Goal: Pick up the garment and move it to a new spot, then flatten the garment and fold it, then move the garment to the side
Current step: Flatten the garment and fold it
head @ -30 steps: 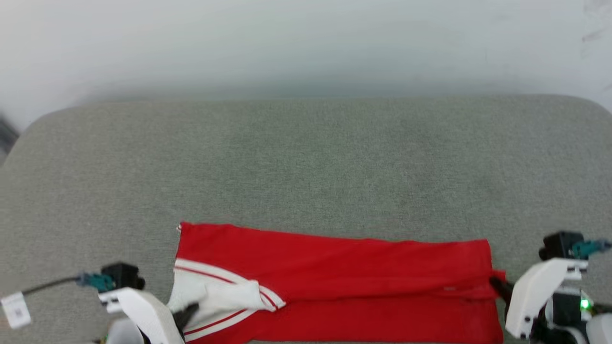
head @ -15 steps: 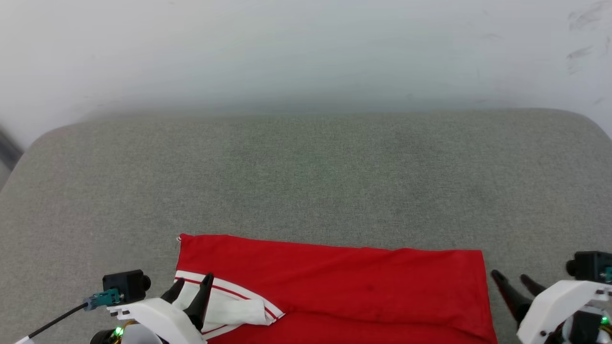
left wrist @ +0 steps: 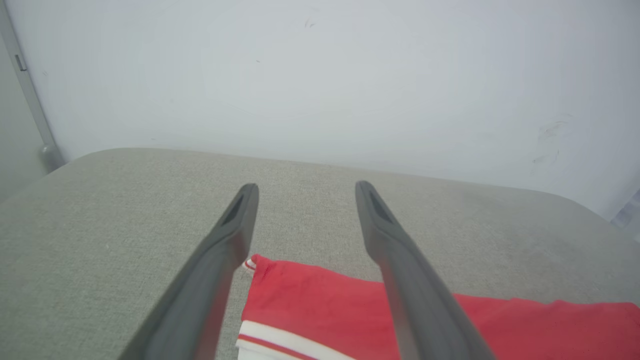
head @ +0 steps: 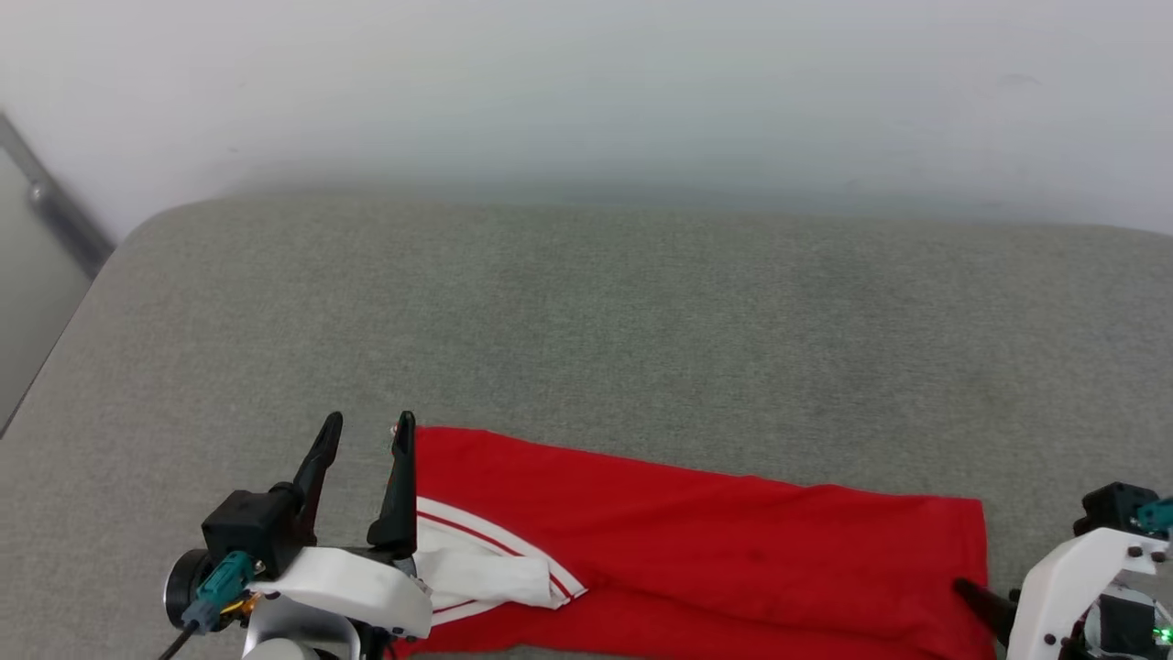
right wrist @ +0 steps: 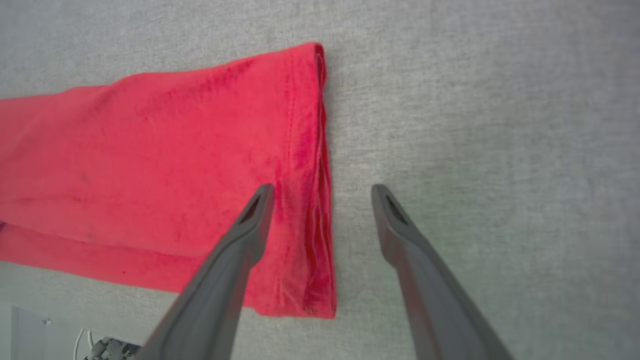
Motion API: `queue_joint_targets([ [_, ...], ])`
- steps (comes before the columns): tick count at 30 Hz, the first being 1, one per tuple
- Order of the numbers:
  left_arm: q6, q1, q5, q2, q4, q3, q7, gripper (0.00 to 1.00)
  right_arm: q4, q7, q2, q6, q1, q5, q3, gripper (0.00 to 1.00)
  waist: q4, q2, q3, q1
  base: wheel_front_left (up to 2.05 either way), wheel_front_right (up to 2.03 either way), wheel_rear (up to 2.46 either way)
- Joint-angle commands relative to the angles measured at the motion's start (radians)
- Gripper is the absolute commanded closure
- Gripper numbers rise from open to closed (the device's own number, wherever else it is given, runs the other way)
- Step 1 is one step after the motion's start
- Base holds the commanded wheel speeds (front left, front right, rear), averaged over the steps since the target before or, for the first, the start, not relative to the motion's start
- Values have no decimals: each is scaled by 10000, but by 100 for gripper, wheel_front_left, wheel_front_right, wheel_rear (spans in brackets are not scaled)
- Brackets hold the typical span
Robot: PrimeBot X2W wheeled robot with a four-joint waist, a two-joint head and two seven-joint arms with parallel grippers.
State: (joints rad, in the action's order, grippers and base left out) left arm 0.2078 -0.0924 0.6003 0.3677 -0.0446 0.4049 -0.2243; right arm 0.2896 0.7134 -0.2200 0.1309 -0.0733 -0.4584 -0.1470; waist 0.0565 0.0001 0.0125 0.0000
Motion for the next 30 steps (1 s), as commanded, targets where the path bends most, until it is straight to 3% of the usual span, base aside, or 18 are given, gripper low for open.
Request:
queue_joint_targets([
  [1, 134, -80, -307, -13, 248, -76, -186, 0, 347, 82, 125, -4, -198, -38, 55, 0, 378, -1, 276, 0, 0, 0, 0],
  [6, 165, -50, -720, 9, 668, -164, -343, 0, 1492, 439, 364, -4, -217, -213, 136, 0, 798, -1, 526, 0, 0, 0, 0],
  [7, 155, -25, -741, 20, 724, -183, -349, 0, 1691, 523, 404, -2, -235, -255, 190, 15, 835, -1, 545, 0, 0, 0, 0],
  [8, 148, 6, -781, 32, 762, -195, -351, 0, 1820, 551, 450, -2, -274, -306, 243, 65, 851, -1, 552, 0, 0, 0, 0],
  [9, 142, 57, -791, 46, 773, -194, -349, 0, 1895, 579, 465, -1, -330, -335, 291, 100, 851, -1, 551, 0, 0, 0, 0],
  [21, 340, 648, -698, 200, 712, -104, -38, 0, 763, 323, -517, -5, -846, -479, 563, 100, 191, -1, -90, 0, 0, 0, 0],
  [25, 414, 804, -662, 235, 813, -80, 57, 0, 338, 589, -957, -5, -668, -259, -221, 100, -78, -1, -203, 0, 0, 0, 0],
  [30, 475, 851, -662, 267, 876, -39, 152, 0, -64, 993, -1300, -4, -480, -23, -1896, 100, -285, -1, -241, 0, 0, 0, 0],
])
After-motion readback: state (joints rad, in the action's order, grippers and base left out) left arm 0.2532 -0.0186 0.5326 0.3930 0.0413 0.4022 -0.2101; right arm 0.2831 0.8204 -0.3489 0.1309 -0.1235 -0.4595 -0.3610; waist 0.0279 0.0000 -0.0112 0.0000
